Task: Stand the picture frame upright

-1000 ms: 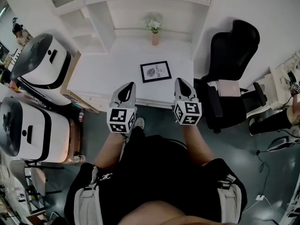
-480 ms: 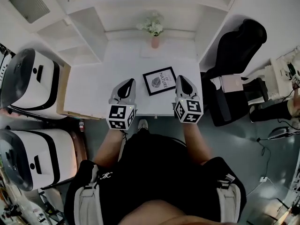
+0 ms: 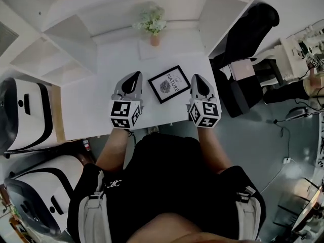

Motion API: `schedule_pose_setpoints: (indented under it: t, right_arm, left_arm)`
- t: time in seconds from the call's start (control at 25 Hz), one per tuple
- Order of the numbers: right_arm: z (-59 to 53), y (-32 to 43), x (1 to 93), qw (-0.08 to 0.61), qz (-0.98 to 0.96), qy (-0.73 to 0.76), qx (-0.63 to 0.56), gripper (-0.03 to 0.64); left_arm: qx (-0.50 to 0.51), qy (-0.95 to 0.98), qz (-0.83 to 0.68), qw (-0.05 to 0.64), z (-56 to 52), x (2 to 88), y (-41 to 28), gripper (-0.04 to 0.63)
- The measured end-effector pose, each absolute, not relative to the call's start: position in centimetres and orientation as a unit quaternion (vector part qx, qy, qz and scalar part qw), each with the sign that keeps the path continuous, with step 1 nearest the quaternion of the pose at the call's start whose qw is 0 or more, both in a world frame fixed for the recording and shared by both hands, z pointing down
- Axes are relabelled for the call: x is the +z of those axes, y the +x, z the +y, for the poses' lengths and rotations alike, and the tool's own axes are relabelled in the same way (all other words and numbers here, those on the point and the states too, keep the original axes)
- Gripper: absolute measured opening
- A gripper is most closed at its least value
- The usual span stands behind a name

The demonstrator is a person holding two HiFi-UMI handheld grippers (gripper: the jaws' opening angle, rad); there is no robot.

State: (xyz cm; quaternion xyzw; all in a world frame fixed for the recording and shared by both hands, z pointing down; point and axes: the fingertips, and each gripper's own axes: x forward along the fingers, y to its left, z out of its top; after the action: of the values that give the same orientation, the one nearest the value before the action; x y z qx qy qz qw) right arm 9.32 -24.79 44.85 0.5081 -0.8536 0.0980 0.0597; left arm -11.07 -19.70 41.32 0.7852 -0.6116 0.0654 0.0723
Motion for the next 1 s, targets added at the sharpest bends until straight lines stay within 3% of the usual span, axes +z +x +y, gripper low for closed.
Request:
schedule_pose_setpoints:
  t: [0.68,0.8,0.88,1.0]
  right_arm:
    - [-23.9,13.7,51.8,0.106,-0.804,0.553,0.189,0.005]
    - [-23.8,13.2,53.2,0.106,-0.803,0.540,0.228,0.070]
    - [-23.6,12.7,54.1,0.105,-0.802,0.528,0.259,0.118]
    - [-22.9,12.1,55.7,0.113,-0.795,0.518,0.293,0.157]
  left_arm:
    - [0.147,0.827,-0.533,0.104,-24.8,46.8,-9.7,0.018]
    - [0.161,0.840,-0.504,0.122,-25.5,47.6,-9.7,0.020]
    - [0.168,0.847,-0.484,0.144,-26.1,48.3,-10.0,0.056]
    - [0.194,0.857,-0.448,0.164,-26.6,49.4,-10.3,0.162]
